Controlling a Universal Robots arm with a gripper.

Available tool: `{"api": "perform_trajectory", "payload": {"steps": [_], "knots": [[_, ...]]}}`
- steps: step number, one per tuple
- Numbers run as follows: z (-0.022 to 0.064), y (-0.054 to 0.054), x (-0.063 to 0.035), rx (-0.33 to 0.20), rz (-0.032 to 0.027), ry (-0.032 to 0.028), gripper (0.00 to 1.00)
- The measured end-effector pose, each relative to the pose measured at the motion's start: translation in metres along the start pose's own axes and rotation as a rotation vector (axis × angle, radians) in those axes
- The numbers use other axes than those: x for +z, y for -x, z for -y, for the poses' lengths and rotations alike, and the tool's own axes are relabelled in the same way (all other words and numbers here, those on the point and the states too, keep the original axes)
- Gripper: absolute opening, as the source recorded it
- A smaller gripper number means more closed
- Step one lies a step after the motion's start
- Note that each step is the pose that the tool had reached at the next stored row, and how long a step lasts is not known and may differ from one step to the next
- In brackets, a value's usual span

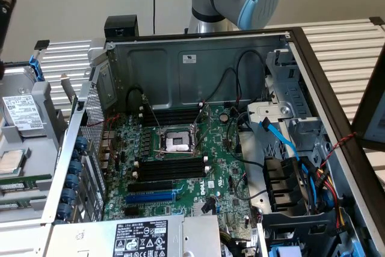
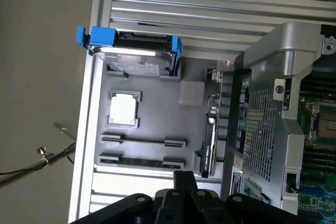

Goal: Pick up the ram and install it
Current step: 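Reach for the ram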

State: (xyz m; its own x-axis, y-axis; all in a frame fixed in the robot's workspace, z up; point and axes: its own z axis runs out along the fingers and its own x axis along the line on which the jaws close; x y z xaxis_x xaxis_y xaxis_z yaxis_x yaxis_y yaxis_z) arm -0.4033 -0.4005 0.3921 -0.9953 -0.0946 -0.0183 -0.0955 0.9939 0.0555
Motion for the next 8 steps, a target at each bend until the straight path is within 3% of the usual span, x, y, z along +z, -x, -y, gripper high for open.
{"api": "perform_trajectory", "payload": {"steps": [8], "knots": [[-0.0002, -0.0076, 0.0012, -0.086, -0.0049, 0.0016, 0.11]]}}
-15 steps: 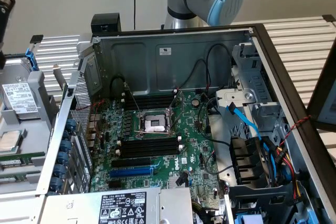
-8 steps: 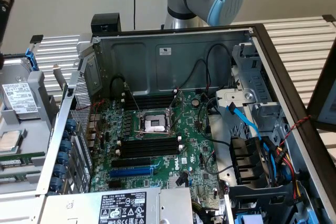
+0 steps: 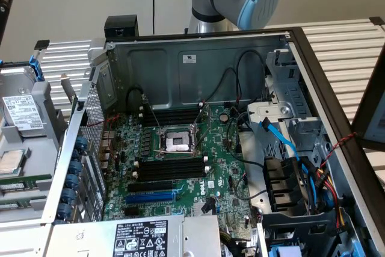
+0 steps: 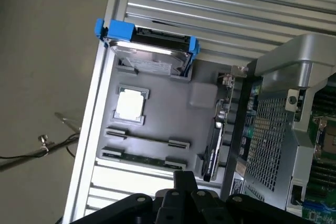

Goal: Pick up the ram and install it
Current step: 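Reach for the ram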

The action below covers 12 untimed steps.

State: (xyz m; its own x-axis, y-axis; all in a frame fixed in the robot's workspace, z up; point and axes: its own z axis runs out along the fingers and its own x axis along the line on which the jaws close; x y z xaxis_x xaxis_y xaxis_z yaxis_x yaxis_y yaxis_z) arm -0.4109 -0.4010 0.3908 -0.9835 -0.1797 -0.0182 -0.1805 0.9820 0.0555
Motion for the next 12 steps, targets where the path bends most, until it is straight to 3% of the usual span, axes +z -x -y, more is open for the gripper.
{"api": "perform_trajectory", "payload": {"steps": [12], "knots": [[0.0009, -0.0051, 0.0023, -0.149, -0.0082, 0.0028, 0.11]]}}
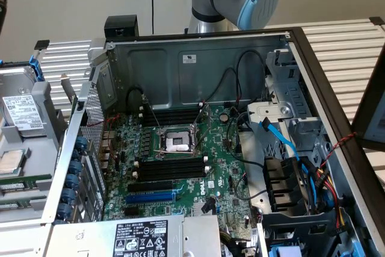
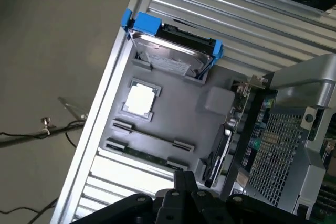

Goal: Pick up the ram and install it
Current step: 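Reach for the ram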

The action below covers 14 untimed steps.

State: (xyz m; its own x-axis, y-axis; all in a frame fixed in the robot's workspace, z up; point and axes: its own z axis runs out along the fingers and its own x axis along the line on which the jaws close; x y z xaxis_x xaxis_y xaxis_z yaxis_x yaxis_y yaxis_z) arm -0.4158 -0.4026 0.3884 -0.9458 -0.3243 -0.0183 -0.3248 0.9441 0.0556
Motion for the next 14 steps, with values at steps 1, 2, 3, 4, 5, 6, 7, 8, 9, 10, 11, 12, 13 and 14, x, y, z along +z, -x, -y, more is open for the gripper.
{"api": "perform_trajectory", "payload": {"steps": [1, 2, 3, 4, 5, 6, 7, 8, 9, 10, 11, 12, 13, 14], "knots": [[0.0000, -0.0004, 0.0002, -0.013, -0.0007, 0.0002, 0.11], [0.0000, -0.0008, 0.0004, -0.026, -0.0014, 0.0004, 0.11], [0.0001, -0.0012, 0.0006, -0.038, -0.0022, 0.0006, 0.11], [0.0001, -0.0016, 0.0008, -0.051, -0.0028, 0.0009, 0.11], [0.0001, -0.0020, 0.0010, -0.064, -0.0036, 0.0011, 0.11], [0.0002, -0.0024, 0.0011, -0.077, -0.0044, 0.0013, 0.11], [0.0002, -0.0028, 0.0014, -0.090, -0.0050, 0.0016, 0.11], [0.0002, -0.0031, 0.0016, -0.102, -0.0057, 0.0019, 0.11], [0.0002, -0.0035, 0.0018, -0.116, -0.0064, 0.0021, 0.11], [0.0003, -0.0038, 0.0019, -0.129, -0.0071, 0.0023, 0.11], [0.0003, -0.0041, 0.0020, -0.142, -0.0079, 0.0026, 0.11], [0.0004, -0.0044, 0.0022, -0.155, -0.0087, 0.0028, 0.11], [0.0004, -0.0047, 0.0023, -0.170, -0.0094, 0.0031, 0.11], [0.0004, -0.0050, 0.0025, -0.184, -0.0103, 0.0033, 0.11]]}}
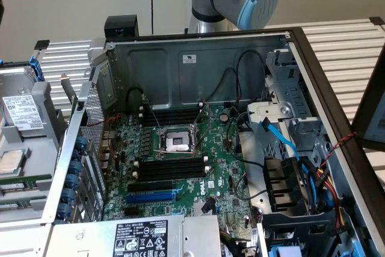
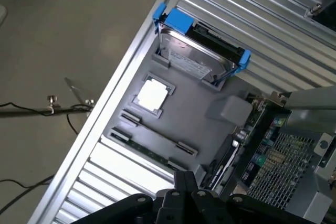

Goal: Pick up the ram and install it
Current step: 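Reach for the ram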

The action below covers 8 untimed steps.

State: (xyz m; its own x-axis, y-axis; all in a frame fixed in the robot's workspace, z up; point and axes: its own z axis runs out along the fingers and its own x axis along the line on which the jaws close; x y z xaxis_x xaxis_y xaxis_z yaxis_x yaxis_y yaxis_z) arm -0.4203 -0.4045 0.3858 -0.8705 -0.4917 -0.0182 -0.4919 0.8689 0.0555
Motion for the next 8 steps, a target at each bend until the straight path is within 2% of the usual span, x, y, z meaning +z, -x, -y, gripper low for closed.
{"api": "perform_trajectory", "payload": {"steps": [8], "knots": [[-0.0003, -0.0016, 0.0015, -0.118, -0.0066, 0.0022, 0.11]]}}
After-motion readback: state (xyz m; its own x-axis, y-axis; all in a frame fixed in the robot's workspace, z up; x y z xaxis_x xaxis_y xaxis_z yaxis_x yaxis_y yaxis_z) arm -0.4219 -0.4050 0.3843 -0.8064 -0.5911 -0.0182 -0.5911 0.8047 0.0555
